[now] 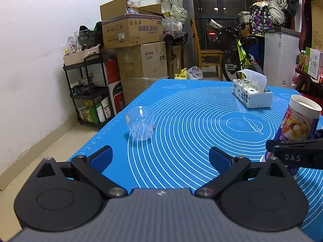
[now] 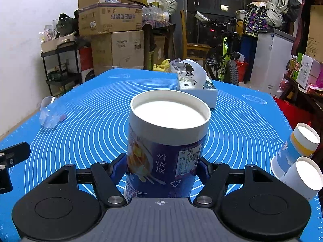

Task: Flip cup upside down
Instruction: 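Lower the purple cup rim-down onto the mat and open the right gripper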

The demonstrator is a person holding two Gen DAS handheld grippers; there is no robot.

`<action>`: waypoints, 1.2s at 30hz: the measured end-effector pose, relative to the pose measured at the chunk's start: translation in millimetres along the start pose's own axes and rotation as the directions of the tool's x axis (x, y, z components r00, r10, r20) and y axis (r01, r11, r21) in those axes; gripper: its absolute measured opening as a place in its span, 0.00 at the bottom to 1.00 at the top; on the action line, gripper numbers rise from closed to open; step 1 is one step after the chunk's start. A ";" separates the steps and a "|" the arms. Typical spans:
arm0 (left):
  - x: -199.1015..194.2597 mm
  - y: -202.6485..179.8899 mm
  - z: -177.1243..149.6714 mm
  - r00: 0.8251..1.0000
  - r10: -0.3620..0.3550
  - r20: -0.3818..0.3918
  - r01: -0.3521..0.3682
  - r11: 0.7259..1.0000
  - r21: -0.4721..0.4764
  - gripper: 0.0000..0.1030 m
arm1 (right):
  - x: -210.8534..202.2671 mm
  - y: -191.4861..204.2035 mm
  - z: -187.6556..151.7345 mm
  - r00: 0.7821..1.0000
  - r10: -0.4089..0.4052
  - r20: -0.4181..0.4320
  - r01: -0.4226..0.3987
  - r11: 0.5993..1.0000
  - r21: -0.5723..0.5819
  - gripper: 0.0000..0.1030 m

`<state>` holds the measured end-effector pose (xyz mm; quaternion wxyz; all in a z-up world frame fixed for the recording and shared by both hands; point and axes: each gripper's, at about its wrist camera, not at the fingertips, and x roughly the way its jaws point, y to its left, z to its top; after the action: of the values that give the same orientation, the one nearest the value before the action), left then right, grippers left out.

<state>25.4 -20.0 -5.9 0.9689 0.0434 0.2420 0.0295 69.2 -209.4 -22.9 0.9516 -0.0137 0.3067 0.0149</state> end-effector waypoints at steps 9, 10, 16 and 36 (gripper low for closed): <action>-6.4 -3.7 4.5 1.000 -0.026 -0.015 0.026 1.000 0.001 0.98 | -21.8 -2.8 9.7 0.999 0.028 0.025 -0.029 0.999 0.016 0.91; -8.0 -2.9 5.5 0.999 -0.033 -0.022 0.033 0.999 -0.007 0.98 | -27.0 -3.5 12.2 0.999 0.030 0.034 -0.031 0.999 0.024 0.95; -21.3 -7.7 10.4 0.998 -0.047 -0.036 0.048 0.999 0.012 0.98 | -63.4 -7.4 11.7 0.996 -0.002 0.089 0.002 1.000 0.002 0.97; -57.6 -30.8 -13.6 0.986 -0.136 -0.093 0.144 0.986 0.082 0.97 | -133.6 -37.4 -49.1 0.998 -0.011 0.059 0.004 0.994 0.113 0.97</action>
<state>-30.8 -54.2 6.0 0.9541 0.0677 0.2877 -0.0476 -66.5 -251.2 15.9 0.9596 0.0395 0.2784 -0.0058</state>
